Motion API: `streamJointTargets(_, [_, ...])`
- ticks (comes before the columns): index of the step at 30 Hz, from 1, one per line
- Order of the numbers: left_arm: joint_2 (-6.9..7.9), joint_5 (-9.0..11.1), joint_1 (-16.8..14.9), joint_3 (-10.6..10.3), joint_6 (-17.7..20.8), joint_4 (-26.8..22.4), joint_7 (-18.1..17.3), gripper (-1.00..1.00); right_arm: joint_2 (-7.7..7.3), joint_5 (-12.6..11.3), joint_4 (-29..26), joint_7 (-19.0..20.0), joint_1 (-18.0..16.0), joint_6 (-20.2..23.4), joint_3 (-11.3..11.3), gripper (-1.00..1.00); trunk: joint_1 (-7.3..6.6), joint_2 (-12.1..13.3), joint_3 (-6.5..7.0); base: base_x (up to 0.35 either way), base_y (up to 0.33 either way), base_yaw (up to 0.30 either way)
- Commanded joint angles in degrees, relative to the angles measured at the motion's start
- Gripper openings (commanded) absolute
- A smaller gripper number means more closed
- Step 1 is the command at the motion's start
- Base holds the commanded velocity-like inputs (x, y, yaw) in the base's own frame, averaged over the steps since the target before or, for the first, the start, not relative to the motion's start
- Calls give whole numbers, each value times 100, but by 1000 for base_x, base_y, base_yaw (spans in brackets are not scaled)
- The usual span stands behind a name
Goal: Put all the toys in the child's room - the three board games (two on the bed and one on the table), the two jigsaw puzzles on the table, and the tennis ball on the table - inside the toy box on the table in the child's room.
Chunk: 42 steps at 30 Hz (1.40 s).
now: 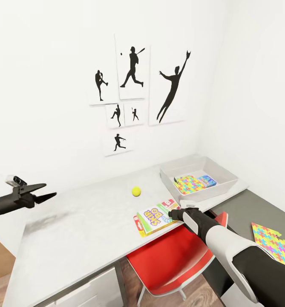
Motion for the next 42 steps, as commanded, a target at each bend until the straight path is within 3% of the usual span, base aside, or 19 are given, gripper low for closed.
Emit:
streamJointTargets(1, [-86, 1, -17, -21, 64, -74, -22, 100, -3, -79, -12, -39, -1, 26, 62, 100, 1, -5, -9, 0, 0, 0])
streamJointTargets(2, [-127, 0, -23, -27, 66, -105, -22, 100, -3, -79, -14, -38, -1, 26, 62, 100, 1, -5, -9, 0, 0, 0])
streamJointTargets(9, [-835, -44, -75, -130, 71, -276, -22, 100, 3, -79, -34, -37, -1, 32, 62, 100, 1, -5, -9, 0, 0, 0])
streamJointTargets(12, [-1070, -61, -74, -170, 71, -286, -22, 100, 2, -79, -35, -37, -1, 33, 62, 100, 1, -5, -9, 0, 0, 0])
streamJointTargets(15, [-1215, -69, -80, -284, 71, -296, -22, 100, -2, -79, -35, -37, -1, 34, 65, 100, 1, -5, -9, 0, 0, 0])
streamJointTargets(22, [-1275, -71, -90, -490, 71, -455, -22, 100, -10, -79, -32, -37, -1, 27, 70, 100, 1, -5, -9, 0, 0, 0])
streamJointTargets(31, [-1283, -111, -91, -906, 71, -887, -22, 100, -12, -79, -32, -37, -1, 16, 71, 100, 1, -5, -9, 0, 0, 0])
streamJointTargets(42, [-1185, -141, -91, -1055, 71, -1433, -22, 100, -12, -79, -32, -37, -1, 8, 64, 100, 1, -5, -9, 0, 0, 0])
